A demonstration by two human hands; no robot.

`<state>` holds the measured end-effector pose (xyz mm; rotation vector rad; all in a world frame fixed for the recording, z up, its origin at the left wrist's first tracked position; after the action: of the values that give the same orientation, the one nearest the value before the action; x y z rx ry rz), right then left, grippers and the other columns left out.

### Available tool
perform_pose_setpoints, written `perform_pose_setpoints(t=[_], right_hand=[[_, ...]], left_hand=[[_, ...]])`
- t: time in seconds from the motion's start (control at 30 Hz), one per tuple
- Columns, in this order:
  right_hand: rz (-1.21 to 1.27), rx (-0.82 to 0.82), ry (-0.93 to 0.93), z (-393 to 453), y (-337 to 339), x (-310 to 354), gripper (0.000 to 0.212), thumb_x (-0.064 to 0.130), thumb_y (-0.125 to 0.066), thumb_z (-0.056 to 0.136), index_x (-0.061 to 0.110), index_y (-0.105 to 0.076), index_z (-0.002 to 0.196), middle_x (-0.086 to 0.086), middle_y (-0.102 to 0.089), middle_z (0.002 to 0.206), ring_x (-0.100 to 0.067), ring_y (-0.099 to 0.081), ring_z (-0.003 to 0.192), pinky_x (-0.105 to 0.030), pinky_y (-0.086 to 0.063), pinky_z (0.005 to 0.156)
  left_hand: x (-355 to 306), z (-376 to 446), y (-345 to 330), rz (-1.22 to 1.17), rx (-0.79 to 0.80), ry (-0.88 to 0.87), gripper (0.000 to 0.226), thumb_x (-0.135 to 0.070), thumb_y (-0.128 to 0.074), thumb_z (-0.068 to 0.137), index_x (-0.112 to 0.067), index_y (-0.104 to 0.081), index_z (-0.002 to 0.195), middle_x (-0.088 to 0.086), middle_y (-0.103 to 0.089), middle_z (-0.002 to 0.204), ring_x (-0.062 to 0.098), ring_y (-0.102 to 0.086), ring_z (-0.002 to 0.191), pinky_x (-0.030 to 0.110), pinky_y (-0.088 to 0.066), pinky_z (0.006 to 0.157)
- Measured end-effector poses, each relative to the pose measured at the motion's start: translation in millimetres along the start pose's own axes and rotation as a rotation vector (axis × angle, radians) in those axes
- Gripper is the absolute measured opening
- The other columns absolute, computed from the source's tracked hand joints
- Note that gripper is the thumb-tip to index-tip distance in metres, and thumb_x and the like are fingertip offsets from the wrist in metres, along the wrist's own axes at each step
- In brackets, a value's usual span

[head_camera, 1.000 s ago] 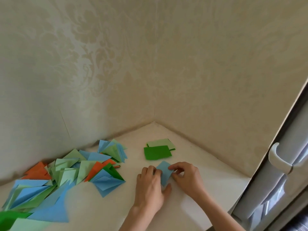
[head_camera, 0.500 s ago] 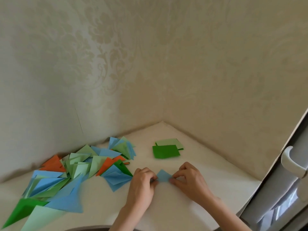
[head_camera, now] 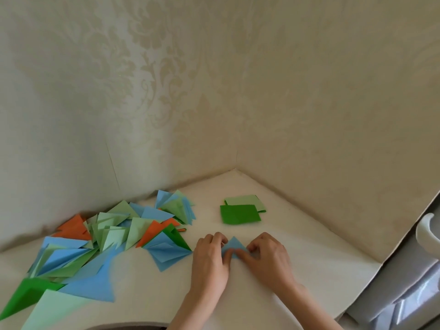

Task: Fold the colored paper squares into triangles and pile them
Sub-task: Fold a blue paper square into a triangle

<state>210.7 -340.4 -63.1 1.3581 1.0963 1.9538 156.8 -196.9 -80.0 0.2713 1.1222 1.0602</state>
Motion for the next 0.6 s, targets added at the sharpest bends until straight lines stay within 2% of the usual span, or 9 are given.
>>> perform_pose_setpoints(t=[0.1,0.2,0.37,0.5,0.6], right_hand=[[-0.007,-0.025,-0.014,-0.3,-2.9,-1.7,0.030,0.064,-0.063,0.076,0.036,-0.054,0.071,0.014,-0.051,0.083,-0.006,-0.050,0.080,-0.022,-0.037,0.070],[0.033,-0.052,-0.019,0.2,-4.2,-3.8,0.030,0.062,-0.068,0.072,0.037,-0.054,0.079,0.015,-0.052,0.084,-0.004,-0.051,0.080,-0.023,-0.039,0.073],[0.100,0.007,-0.050,4.8,-2.3,-4.8,0.027,0.050,-0.076,0.071,0.040,-0.054,0.084,0.015,-0.053,0.084,-0.001,-0.052,0.078,-0.023,-0.042,0.074],[0.188,0.056,-0.062,7.4,2.2,-10.7,0.023,0.034,-0.079,0.073,0.030,-0.063,0.089,0.014,-0.057,0.086,0.003,-0.049,0.072,-0.009,-0.037,0.064],[0.232,0.089,-0.053,6.5,6.6,-13.8,0.019,0.025,-0.077,0.077,0.028,-0.064,0.089,0.012,-0.059,0.086,0.000,-0.048,0.068,-0.008,-0.038,0.064]], left_hand=[[0.8,2.6,0.2,-0.029,0.007,0.028,0.019,-0.014,-0.074,0.079,-0.019,-0.060,0.091,-0.007,-0.054,0.083,0.013,-0.050,0.079,0.029,-0.046,0.068],[2.4,5.7,1.5,-0.080,0.028,0.052,0.017,-0.010,-0.072,0.081,-0.019,-0.061,0.090,-0.010,-0.049,0.084,0.010,-0.050,0.079,0.020,-0.043,0.069],[8.8,8.5,6.7,-0.148,0.070,0.095,0.019,-0.006,-0.070,0.081,-0.020,-0.061,0.087,-0.011,-0.051,0.082,0.004,-0.052,0.073,0.009,-0.041,0.064],[13.2,10.3,10.6,-0.208,0.083,0.143,0.022,0.002,-0.069,0.078,-0.018,-0.063,0.084,-0.009,-0.056,0.079,0.002,-0.054,0.069,0.008,-0.041,0.063],[17.4,10.0,13.1,-0.242,0.094,0.163,0.024,0.007,-0.067,0.077,-0.017,-0.066,0.083,-0.007,-0.061,0.079,0.005,-0.057,0.069,0.010,-0.043,0.063]])
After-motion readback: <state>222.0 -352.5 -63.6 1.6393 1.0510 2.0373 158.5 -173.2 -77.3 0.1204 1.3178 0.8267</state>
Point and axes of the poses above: each hand's wrist, its own z-axis towards the middle knuckle, its own y-axis out of the back of the hand, x = y × z, the point moved 2 cm from there along z, towards the middle knuckle
